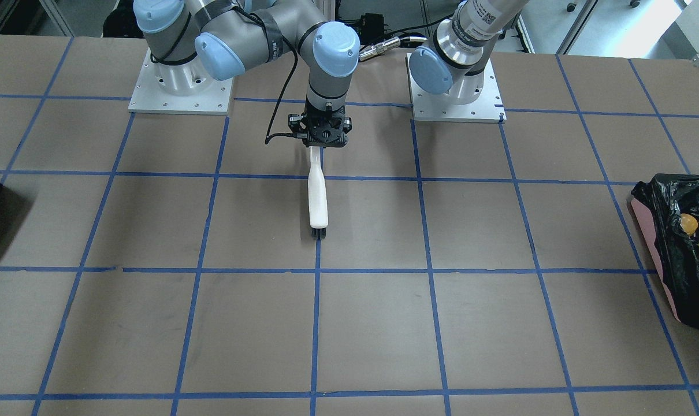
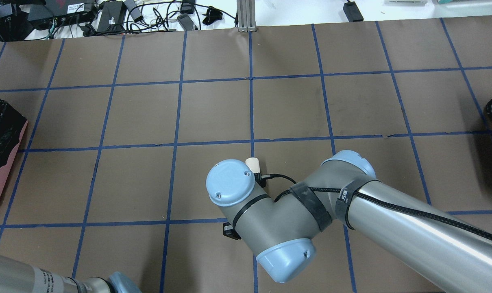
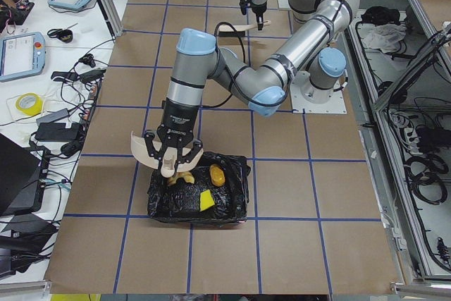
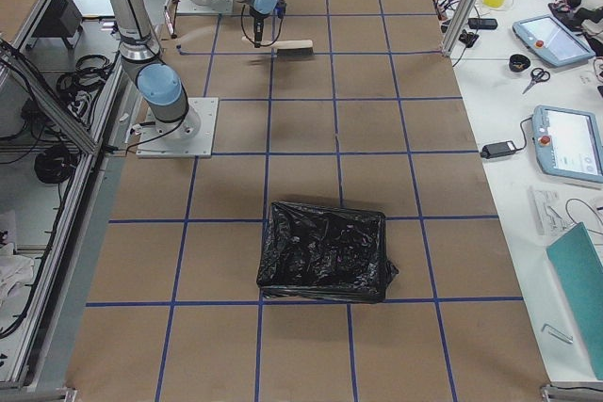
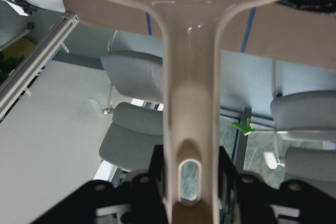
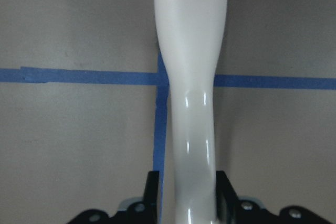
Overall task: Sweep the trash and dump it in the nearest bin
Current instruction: 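Tip the dustpan over the black bin with the left gripper, then lower the brush onto the table and open the right gripper, then carry the empty dustpan toward table center with left gripper while right gripper retracts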
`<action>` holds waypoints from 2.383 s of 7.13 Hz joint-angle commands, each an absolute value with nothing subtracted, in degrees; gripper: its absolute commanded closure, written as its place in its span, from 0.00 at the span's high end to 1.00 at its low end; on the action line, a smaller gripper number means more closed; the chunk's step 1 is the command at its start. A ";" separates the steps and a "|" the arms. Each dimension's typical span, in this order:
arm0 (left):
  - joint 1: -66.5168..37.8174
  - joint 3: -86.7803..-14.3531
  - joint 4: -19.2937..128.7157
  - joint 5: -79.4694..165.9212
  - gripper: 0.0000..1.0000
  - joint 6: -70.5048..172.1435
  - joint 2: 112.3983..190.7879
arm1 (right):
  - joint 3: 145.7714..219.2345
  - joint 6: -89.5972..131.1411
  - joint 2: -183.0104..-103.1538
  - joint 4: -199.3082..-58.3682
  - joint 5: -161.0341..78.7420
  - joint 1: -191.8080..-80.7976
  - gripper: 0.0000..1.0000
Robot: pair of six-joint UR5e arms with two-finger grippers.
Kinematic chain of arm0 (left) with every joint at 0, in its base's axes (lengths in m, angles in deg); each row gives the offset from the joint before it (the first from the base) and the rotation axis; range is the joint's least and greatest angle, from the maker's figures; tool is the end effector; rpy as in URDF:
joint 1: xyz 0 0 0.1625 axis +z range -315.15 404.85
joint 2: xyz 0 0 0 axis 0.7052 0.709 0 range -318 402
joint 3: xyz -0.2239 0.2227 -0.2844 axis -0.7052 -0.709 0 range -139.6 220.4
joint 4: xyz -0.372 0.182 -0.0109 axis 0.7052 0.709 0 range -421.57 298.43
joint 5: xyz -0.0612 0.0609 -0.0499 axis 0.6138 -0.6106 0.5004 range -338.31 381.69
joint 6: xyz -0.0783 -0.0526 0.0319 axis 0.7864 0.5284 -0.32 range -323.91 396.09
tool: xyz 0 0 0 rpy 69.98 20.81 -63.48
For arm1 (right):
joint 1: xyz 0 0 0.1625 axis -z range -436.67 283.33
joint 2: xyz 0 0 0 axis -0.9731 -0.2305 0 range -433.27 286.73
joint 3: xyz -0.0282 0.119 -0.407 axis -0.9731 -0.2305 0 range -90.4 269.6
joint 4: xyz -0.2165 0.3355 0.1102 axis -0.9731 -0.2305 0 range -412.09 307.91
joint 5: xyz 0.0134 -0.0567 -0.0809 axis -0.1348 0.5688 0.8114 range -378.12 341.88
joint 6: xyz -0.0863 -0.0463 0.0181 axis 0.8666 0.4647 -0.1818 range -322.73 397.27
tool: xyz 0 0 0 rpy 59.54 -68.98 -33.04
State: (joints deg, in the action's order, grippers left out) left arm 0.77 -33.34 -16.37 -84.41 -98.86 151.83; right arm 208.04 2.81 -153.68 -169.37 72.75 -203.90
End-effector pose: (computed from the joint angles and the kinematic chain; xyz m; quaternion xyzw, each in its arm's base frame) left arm 0.4105 -0.5445 0.5316 0.6146 0.6954 0.1337 0.3476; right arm 0.3827 -0.2858 0.2234 0.0247 -0.9953 -0.0716 0.0611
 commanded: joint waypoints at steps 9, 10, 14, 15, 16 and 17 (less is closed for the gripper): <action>-21.47 -34.22 21.12 -76.48 0.00 -30.61 145.01 | 189.89 13.14 -159.11 -159.41 73.99 -194.31 1.00; -25.08 -34.30 22.88 -76.31 0.00 -23.05 145.01 | 189.18 19.19 -162.62 -158.27 73.99 -189.31 1.00; -42.73 -39.73 24.92 -72.30 0.00 8.32 145.27 | 182.09 33.62 -165.39 -150.97 73.90 -176.02 1.00; -46.52 -41.58 24.39 -70.00 0.00 16.67 146.23 | 179.88 41.50 -165.38 -148.18 74.77 -172.59 1.00; -48.91 -42.90 23.34 -68.93 0.00 21.10 147.19 | 179.42 42.80 -165.30 -145.81 75.47 -168.64 1.00; -50.67 -43.53 23.25 -67.36 0.00 22.10 148.25 | 179.59 42.81 -164.60 -144.13 74.26 -164.34 1.00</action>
